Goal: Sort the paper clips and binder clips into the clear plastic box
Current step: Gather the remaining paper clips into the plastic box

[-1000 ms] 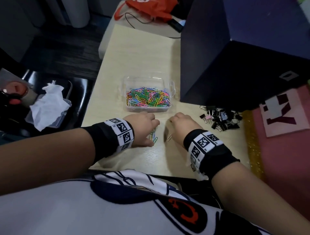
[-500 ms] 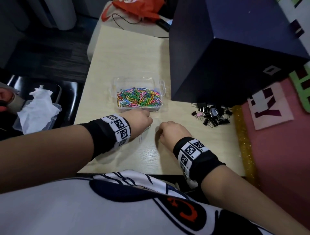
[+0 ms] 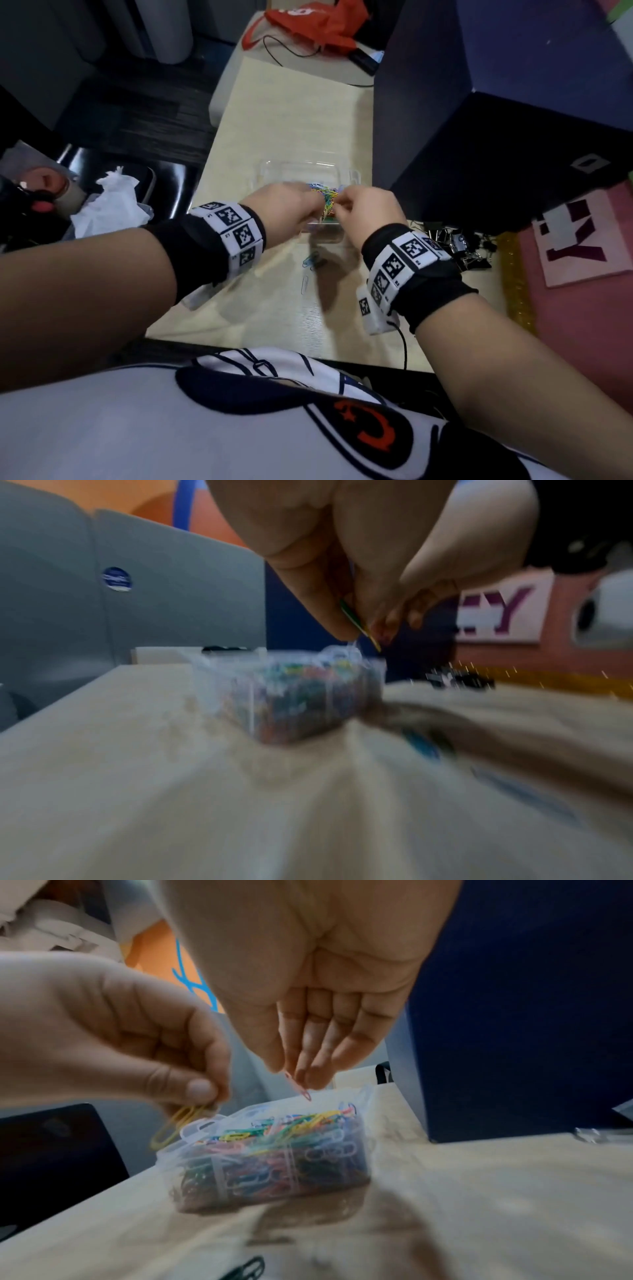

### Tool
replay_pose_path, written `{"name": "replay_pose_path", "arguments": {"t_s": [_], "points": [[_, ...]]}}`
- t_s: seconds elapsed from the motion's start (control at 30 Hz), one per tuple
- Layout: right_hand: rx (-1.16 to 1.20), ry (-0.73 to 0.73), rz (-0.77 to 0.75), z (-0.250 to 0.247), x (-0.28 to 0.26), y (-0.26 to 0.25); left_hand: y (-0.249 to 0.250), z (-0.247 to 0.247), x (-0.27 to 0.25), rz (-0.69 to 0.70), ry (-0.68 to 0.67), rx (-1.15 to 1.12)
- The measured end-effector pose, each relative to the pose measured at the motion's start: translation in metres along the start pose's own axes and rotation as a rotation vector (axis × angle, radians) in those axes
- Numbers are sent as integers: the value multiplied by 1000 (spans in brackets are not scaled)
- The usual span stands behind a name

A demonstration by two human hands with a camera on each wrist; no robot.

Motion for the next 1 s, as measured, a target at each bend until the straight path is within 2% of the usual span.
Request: {"name": "replay_pose_path", "arguments": {"t_s": [0.1, 0.17, 0.3, 0.37, 0.43, 0.5, 0.6, 0.63, 0.7, 0.77, 0.83, 1.0], "points": [[-86, -47, -32, 1, 1, 0, -3, -19, 6, -47, 151, -44], [-136, -120, -60, 12, -3, 4, -7, -26, 9, -103, 175, -42], [-219, -354, -262, 50, -22, 10, -11, -17, 7, -132, 92, 36], [-256, -363, -366, 65, -30, 15, -10, -5, 4, -98, 45, 47], [-278, -339, -381, 71, -36, 22, -10, 4, 2, -74, 19, 18], [-270, -330, -340, 71, -40, 29, -8, 11, 0, -39, 38, 16], [-255, -308, -232, 66, -44, 35, 4, 21, -2, 139, 69, 26], [-262, -306, -178, 64, -44, 38, 10, 25, -3, 160, -16, 54], [-263, -312, -56, 58, -42, 42, 18, 37, -6, 176, -295, 176], [-252, -344, 34, 52, -42, 46, 21, 48, -9, 258, -452, 266], [-266, -406, 67, 49, -42, 49, 20, 57, -11, 301, -470, 299], [-264, -418, 141, 50, -41, 52, 24, 59, -10, 250, -512, 410]]}}
Point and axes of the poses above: each hand's wrist, its own x-axis towards the middle knuckle, its own z-axis out of the palm, y = z × x, the point moved 1 cm from there along x, towards the middle knuckle, and after that the axes turned 1 degree about -y, right-handed, at the moved point
